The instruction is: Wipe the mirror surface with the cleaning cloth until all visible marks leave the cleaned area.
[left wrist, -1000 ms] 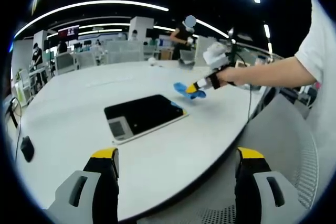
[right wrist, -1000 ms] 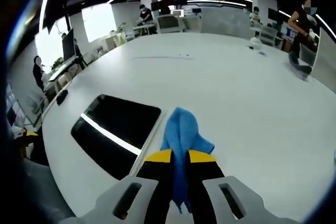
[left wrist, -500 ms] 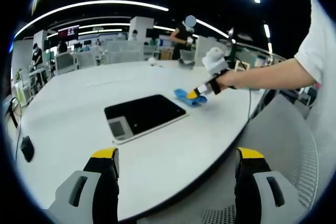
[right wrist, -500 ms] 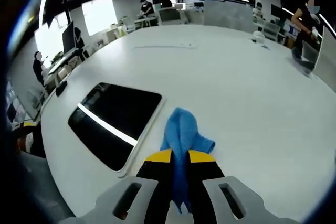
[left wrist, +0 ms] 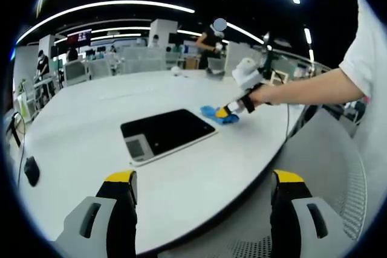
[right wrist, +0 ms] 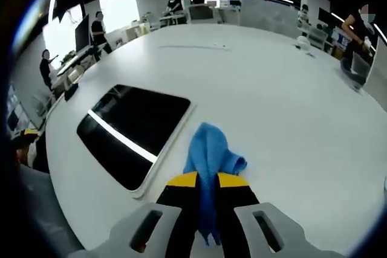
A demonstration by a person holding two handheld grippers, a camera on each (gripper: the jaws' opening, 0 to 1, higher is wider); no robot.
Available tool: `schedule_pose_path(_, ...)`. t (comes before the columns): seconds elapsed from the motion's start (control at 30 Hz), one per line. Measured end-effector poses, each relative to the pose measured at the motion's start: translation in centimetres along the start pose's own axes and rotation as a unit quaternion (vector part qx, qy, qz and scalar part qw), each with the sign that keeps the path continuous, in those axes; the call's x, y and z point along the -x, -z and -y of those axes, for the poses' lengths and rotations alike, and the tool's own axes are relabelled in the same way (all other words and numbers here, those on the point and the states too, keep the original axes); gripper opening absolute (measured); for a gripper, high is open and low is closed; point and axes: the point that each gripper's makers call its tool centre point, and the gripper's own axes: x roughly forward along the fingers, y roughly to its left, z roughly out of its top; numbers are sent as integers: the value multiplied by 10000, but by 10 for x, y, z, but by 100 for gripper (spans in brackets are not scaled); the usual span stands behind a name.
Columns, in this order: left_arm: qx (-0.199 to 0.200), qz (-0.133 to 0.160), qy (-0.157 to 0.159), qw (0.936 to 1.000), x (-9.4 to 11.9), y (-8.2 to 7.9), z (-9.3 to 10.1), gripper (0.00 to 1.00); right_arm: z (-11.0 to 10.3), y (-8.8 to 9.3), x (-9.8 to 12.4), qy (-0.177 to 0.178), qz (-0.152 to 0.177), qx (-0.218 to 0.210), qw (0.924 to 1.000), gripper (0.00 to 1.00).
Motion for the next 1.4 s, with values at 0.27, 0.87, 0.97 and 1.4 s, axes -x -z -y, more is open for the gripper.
schedule_pose_path(0.27, 2, 3, -12, 10000, 1, 0, 0, 92, -3, 0, 1, -39, 13, 58, 10000, 7)
schedule_pose_path(0.87, -7, -3, -4, 10000, 0, 0, 0, 91, -5, 0, 1, -78, 53, 185, 9998, 13)
schedule_pose_path(0.97, -8, -5, -7, 10000, 0, 0, 0, 91, -1, 0, 0, -72, 49, 148, 9999, 17)
schedule_pose_path(1.4, -12, 8, -2, 10000, 0, -1, 0, 91, -5, -2, 10, -142, 185, -101, 9997, 23)
